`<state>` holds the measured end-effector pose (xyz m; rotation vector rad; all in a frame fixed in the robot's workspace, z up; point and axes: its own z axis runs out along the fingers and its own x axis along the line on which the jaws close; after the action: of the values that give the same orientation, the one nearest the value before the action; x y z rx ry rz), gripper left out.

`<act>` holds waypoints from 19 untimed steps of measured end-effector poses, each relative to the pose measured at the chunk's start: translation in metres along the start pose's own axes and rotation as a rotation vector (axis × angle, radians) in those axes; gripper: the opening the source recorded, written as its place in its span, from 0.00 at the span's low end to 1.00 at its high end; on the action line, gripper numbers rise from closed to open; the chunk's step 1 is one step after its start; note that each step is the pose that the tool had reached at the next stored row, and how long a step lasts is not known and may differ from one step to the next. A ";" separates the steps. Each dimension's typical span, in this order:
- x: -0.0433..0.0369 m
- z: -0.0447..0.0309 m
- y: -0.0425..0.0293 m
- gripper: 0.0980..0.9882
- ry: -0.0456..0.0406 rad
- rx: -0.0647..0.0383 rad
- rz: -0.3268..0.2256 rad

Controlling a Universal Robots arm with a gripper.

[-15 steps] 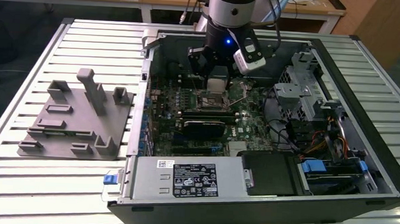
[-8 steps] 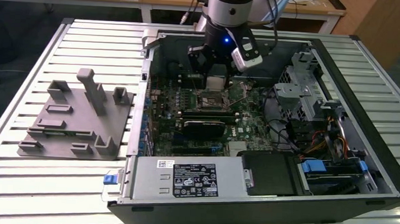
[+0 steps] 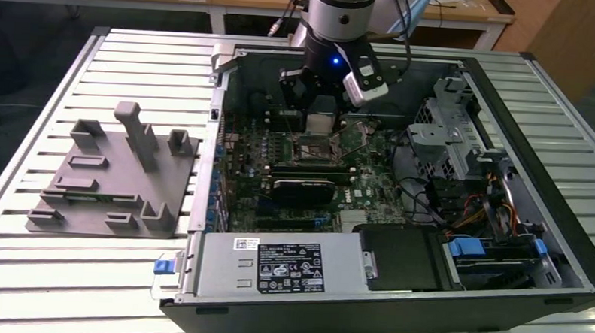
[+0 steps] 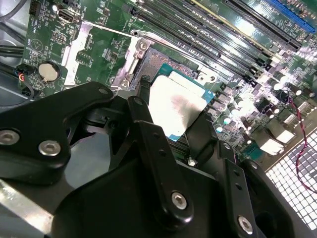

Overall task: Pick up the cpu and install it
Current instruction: 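Place the cpu into insertion slot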

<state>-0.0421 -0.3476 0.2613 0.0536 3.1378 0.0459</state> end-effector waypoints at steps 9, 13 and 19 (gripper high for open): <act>0.0000 0.0002 0.0000 0.50 0.0000 0.000 0.000; 0.0000 0.0003 0.0000 0.50 -0.0011 0.000 0.038; 0.0000 0.0004 0.0000 0.50 -0.0037 0.000 0.127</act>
<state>-0.0421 -0.3476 0.2609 0.2531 3.1262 0.0454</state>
